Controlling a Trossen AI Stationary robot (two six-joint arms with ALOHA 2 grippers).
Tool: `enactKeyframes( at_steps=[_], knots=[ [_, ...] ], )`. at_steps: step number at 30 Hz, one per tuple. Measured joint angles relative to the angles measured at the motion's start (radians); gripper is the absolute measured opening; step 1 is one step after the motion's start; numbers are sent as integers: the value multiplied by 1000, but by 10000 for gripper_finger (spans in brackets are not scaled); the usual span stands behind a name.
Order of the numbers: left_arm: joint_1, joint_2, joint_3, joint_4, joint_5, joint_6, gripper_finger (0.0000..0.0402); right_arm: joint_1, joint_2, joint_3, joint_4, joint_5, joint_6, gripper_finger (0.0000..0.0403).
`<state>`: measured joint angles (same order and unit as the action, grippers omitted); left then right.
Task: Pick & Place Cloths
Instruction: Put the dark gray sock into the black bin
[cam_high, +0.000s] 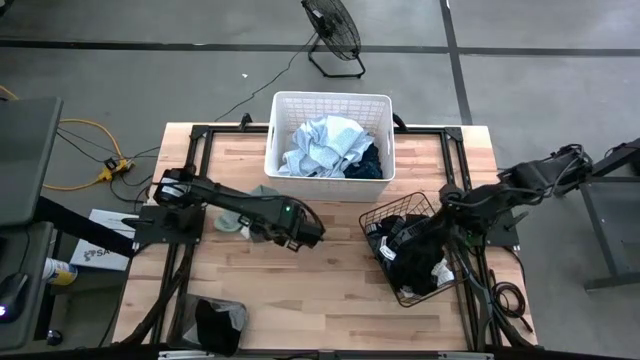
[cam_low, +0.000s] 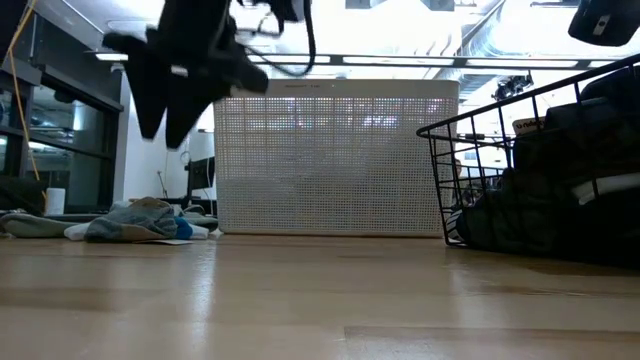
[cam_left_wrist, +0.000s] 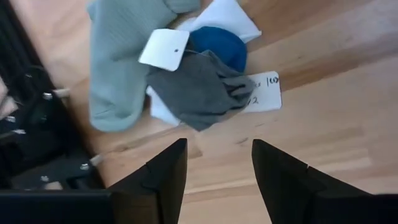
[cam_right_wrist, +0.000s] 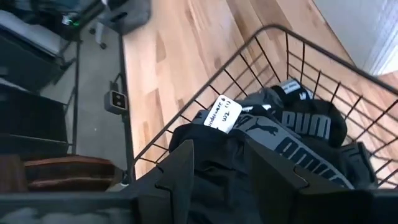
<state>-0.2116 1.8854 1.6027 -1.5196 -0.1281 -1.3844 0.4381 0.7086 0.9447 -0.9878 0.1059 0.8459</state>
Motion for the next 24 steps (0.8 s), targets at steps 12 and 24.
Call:
enactKeyframes(
  at_steps=[12, 24],
  knots=[
    [73, 0, -223, 188, 102, -87, 189, 0, -112, 0, -64, 0, -65, 134],
    [77, 0, -327, 296, 99, -151, 301, 0, -119, 0, -75, 22, -116, 134]
  ],
)
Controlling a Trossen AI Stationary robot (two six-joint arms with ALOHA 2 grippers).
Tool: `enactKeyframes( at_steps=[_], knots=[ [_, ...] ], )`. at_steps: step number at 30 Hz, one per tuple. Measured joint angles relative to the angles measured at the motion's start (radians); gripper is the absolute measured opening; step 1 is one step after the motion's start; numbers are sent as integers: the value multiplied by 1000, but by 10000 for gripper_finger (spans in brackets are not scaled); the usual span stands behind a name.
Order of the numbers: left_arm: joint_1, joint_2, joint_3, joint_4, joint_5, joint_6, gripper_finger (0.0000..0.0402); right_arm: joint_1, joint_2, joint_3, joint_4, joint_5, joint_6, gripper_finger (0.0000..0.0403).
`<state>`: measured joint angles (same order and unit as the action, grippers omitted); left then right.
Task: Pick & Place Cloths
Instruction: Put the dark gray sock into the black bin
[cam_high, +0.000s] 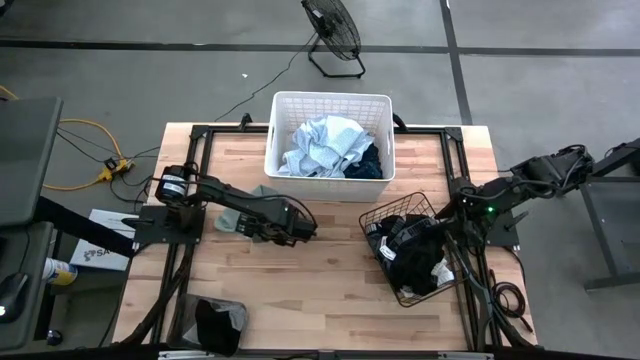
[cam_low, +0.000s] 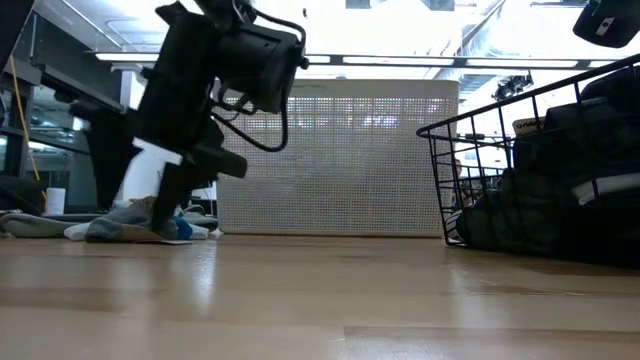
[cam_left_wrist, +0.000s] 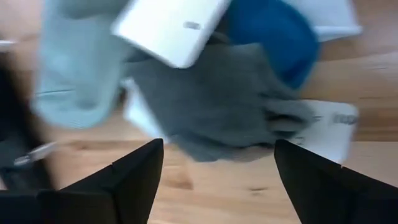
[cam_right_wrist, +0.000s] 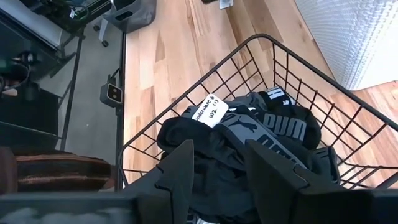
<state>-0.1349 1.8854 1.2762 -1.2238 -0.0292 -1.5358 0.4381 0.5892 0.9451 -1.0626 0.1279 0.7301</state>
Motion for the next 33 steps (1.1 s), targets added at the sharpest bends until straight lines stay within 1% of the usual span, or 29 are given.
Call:
enactKeyframes(
  at_steps=[5, 11, 16, 24, 30, 31, 33],
  knots=[
    [4, 0, -45, 136, 0, -12, 289, 0, 0, 0, 0, 5, -1, 134],
    [5, -6, -73, 191, 32, -17, 251, 0, 0, 0, 0, 4, -1, 134],
    [5, -5, -75, 216, 49, -17, 198, 0, 0, 0, 0, 4, -1, 134],
    [5, -3, -75, 239, 65, -11, 96, 0, 0, 0, -1, 4, -1, 134],
    [4, -2, -76, 239, 84, 26, 19, 0, 0, 0, -1, 4, 1, 134],
    [4, -2, -76, 239, 85, 35, 12, 0, 0, 0, -1, 4, 1, 134],
    [4, -10, -77, 236, 85, 48, 10, 0, 0, 0, -1, 4, 2, 134]
  ],
)
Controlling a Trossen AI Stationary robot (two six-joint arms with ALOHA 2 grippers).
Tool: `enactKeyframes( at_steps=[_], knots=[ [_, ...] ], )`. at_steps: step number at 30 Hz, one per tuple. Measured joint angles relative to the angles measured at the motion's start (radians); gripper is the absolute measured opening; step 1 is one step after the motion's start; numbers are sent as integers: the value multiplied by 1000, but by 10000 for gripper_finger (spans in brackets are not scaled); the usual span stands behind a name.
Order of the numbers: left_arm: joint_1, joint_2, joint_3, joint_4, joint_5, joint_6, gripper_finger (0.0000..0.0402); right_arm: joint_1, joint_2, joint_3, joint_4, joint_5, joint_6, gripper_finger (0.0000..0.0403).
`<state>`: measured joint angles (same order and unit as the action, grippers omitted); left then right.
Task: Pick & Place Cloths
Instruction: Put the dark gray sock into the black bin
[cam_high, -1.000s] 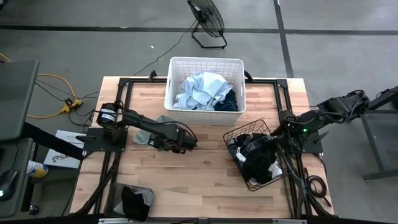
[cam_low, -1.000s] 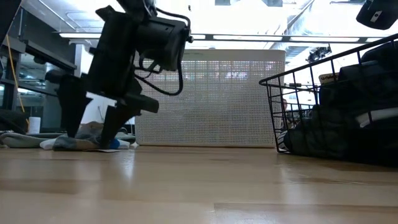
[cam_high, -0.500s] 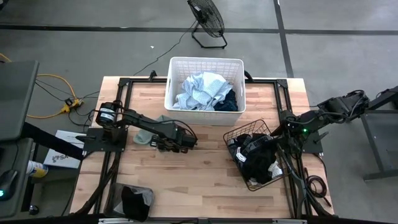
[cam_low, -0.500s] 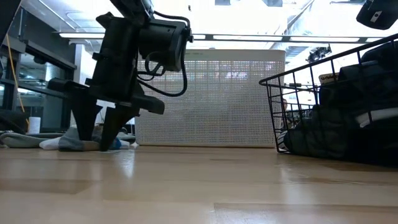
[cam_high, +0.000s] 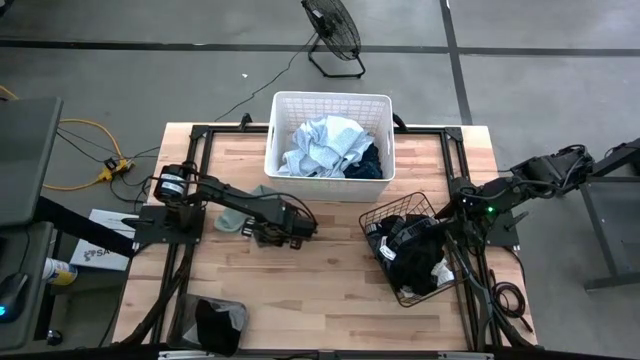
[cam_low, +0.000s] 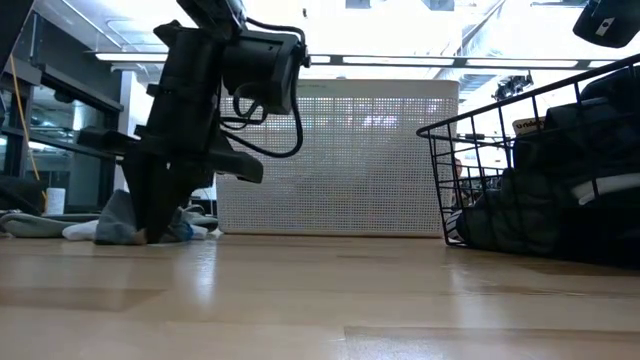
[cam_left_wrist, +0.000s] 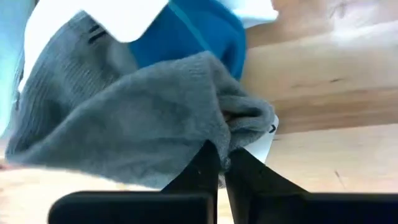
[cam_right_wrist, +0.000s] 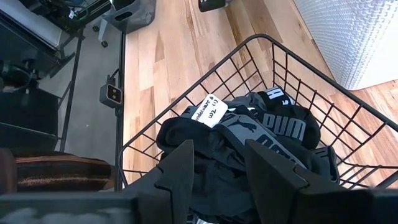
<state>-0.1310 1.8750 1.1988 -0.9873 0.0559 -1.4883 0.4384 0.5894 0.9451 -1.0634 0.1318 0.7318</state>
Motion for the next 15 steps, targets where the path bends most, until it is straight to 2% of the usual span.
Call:
enactKeyframes(
  at_steps=[8, 15],
  knots=[
    [-1, -75, 70, -83, -3, 49, 4, 0, 0, 0, 0, 0, 0, 134],
    [-2, -138, 205, -204, -9, 140, 2, 0, 1, 0, 0, 0, 0, 134]
  ],
)
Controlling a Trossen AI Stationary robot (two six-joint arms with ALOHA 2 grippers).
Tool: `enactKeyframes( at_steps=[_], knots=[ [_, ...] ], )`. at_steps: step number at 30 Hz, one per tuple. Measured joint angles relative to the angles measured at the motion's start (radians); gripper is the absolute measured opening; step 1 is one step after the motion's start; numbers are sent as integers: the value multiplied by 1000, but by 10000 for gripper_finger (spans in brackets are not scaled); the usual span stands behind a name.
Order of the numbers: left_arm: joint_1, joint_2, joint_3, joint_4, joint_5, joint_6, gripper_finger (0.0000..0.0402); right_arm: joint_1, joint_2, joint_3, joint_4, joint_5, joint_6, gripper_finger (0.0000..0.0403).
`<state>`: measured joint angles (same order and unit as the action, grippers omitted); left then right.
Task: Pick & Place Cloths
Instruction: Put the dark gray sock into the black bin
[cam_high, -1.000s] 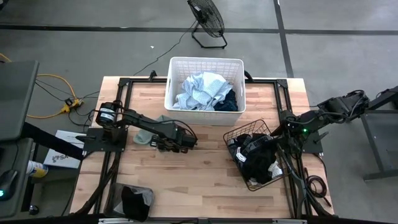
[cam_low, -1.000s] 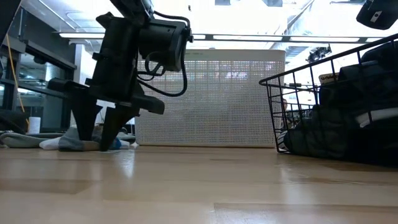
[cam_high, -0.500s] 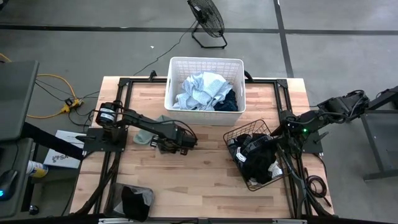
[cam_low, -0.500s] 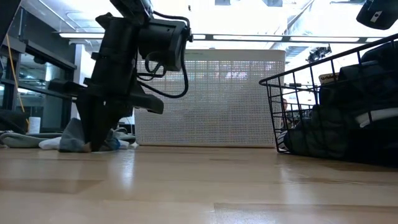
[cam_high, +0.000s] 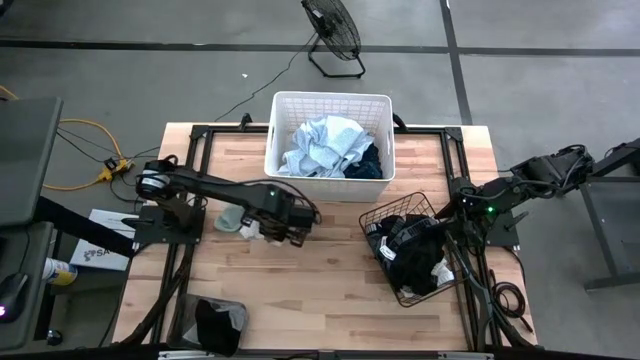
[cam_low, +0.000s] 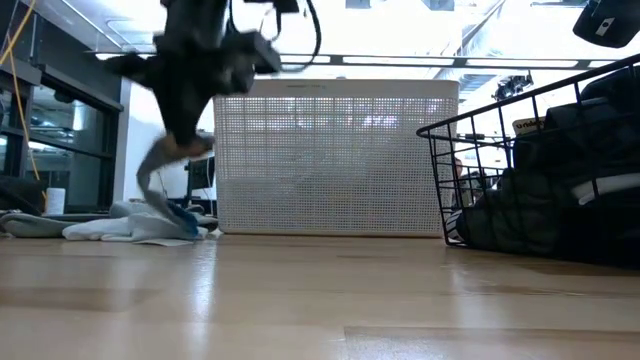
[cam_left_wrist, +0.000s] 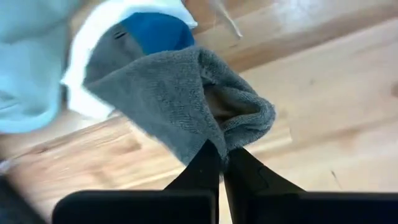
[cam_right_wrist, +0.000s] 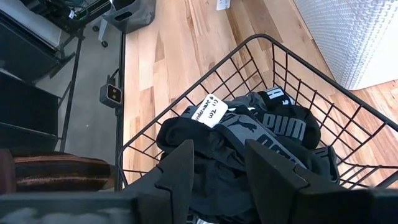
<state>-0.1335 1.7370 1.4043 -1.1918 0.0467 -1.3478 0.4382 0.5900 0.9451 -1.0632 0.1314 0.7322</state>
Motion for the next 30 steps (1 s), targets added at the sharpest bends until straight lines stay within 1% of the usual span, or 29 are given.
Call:
enactKeyframes(
  at_steps=[6, 13, 17, 23, 30],
  knots=[
    [-20, -8, 184, -197, 3, 76, 1, 0, 0, 0, 0, 0, -1, 134],
    [-70, -10, 403, -331, -6, 98, 1, 0, 0, 0, 0, -5, -3, 134],
    [-128, -10, 507, -379, 26, 108, 0, 0, 0, 0, 0, -5, -3, 134],
    [-234, -10, 599, -380, 94, 110, 0, 0, 0, 0, 0, -5, -3, 134],
    [-359, -10, 608, -380, 206, 58, 0, 0, 0, 0, 0, -4, -1, 134]
  ],
)
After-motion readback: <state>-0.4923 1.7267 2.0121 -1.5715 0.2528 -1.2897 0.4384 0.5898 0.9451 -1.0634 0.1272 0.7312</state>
